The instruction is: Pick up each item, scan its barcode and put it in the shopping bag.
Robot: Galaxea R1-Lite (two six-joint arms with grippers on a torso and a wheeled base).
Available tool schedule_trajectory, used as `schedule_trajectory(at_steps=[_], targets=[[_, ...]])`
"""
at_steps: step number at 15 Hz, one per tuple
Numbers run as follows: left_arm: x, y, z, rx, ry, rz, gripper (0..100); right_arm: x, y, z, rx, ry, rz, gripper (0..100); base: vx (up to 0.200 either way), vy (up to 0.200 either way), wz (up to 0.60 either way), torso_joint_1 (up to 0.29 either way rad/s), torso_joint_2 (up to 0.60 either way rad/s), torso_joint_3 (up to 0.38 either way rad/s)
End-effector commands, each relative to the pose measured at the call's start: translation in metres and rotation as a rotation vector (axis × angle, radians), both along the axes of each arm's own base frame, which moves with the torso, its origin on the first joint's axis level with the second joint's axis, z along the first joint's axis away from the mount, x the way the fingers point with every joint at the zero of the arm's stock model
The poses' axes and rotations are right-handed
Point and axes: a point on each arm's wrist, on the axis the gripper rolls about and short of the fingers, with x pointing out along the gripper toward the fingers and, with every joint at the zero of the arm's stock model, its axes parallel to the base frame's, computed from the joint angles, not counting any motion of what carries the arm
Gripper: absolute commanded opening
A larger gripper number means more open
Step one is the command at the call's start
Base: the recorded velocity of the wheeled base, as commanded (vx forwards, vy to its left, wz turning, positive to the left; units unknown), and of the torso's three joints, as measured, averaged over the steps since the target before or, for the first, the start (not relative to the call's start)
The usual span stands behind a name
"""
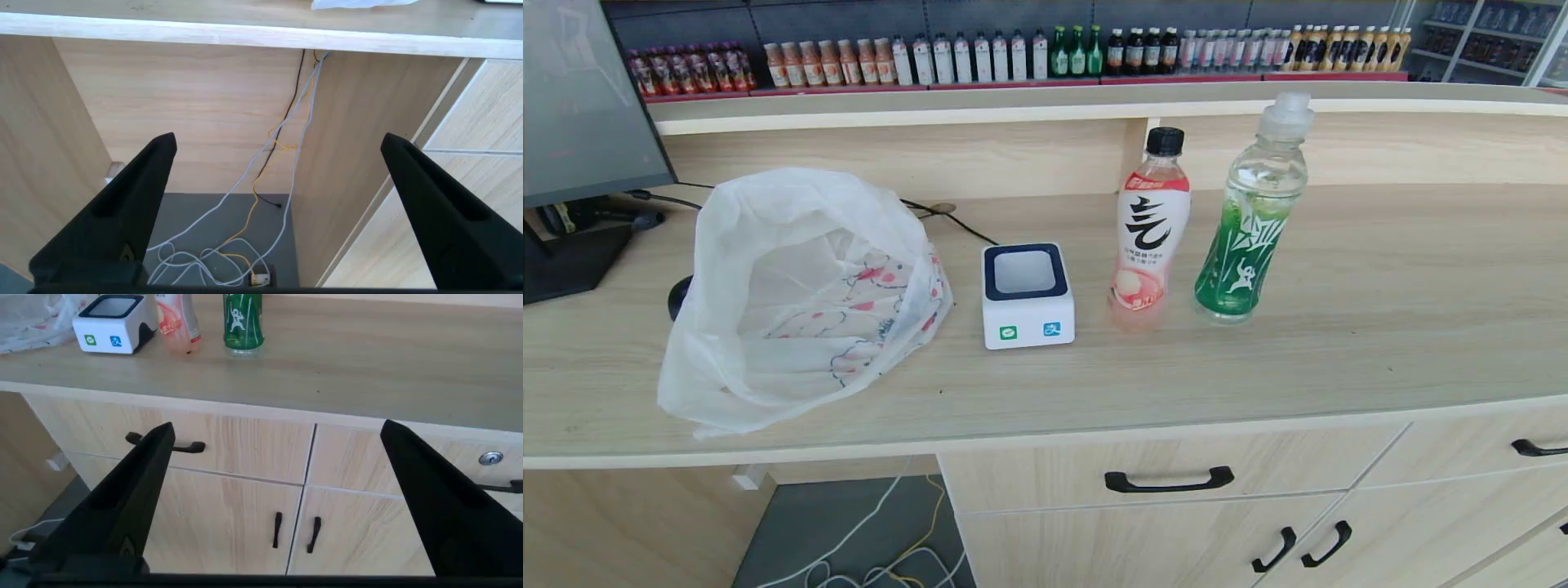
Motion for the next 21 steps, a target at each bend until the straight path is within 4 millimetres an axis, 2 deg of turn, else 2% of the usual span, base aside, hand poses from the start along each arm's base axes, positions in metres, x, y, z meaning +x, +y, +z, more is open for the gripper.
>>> schedule_trajectory(at_steps=[1,4,9,12,17,19,21], targets=[[0.0,0.0,0.0,0.0,-0.001,0.001,100,0.032,0.002,0.02,-0.032,0.071,0.059,100,0.0,0.0,0.0,0.0,0.0,0.0],[0.0,0.0,0.0,0.0,-0.001,0.001,100,0.065,0.006,0.037,-0.037,0.066,0.163,100,0.0,0.0,0.0,0.0,0.0,0.0],[0.0,0.0,0.0,0.0,-0.001,0.001,100,0.105,0.019,0.059,-0.083,0.042,0.256,100,0.0,0.0,0.0,0.0,0.0,0.0],[0.0,0.0,0.0,0.0,-0.001,0.001,100,0.119,0.029,0.06,-0.163,0.055,0.328,100,0.0,0.0,0.0,0.0,0.0,0.0],[0.0,0.0,0.0,0.0,-0.001,0.001,100,0.139,0.042,0.065,-0.192,0.096,0.288,100,0.0,0.0,0.0,0.0,0.0,0.0],[0.0,0.0,0.0,0.0,-0.001,-0.001,100,0.157,0.058,0.075,-0.194,0.086,0.264,100,0.0,0.0,0.0,0.0,0.0,0.0],[0.0,0.0,0.0,0.0,-0.001,-0.001,100,0.171,0.085,0.076,-0.192,0.075,0.269,100,0.0,0.0,0.0,0.0,0.0,0.0]])
